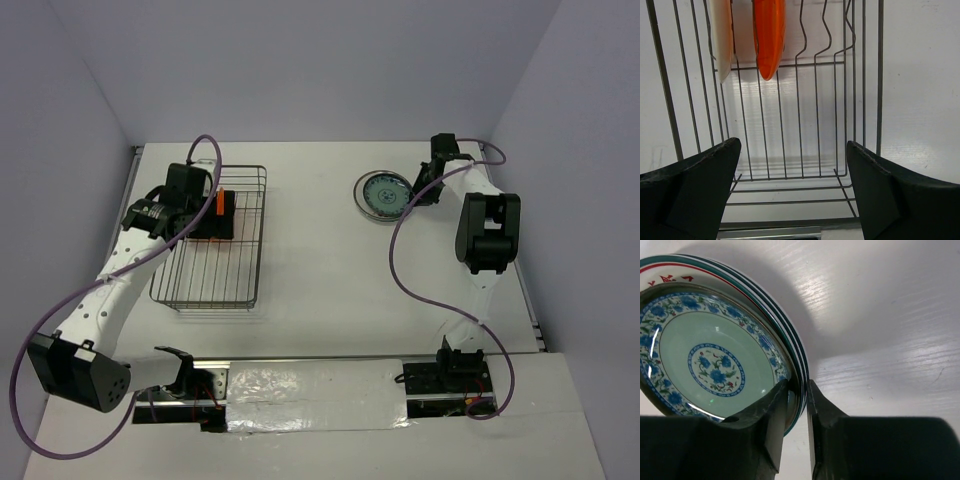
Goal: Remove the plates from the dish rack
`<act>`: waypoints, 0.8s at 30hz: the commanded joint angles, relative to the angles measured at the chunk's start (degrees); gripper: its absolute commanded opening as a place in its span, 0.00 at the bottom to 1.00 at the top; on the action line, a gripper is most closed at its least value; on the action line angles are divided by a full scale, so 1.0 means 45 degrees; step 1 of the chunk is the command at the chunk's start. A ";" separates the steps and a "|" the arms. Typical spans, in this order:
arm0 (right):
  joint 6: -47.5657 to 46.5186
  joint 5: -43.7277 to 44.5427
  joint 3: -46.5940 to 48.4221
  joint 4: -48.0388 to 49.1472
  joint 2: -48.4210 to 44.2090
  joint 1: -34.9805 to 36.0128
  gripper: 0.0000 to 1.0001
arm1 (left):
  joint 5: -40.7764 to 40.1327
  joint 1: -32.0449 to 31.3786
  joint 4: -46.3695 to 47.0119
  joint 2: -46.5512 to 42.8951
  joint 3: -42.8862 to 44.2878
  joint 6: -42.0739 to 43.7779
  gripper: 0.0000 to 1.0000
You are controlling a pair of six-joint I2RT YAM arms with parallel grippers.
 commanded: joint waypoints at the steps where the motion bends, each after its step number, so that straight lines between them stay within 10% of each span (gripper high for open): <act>1: -0.0122 0.0173 -0.0314 0.0478 -0.0385 -0.0108 0.27 | 0.0191 0.0073 0.0079 -0.0349 0.0019 0.0180 0.99; 14: -0.0356 0.1131 -0.0157 -0.0323 -0.1185 -0.0323 0.23 | 0.0249 0.0112 0.0117 -0.0349 0.0039 0.0336 1.00; 24: -0.0357 -0.0488 -0.0684 -0.0032 -0.1732 -0.0381 0.45 | 0.0522 0.0132 0.0469 -0.0485 -0.0410 0.0278 1.00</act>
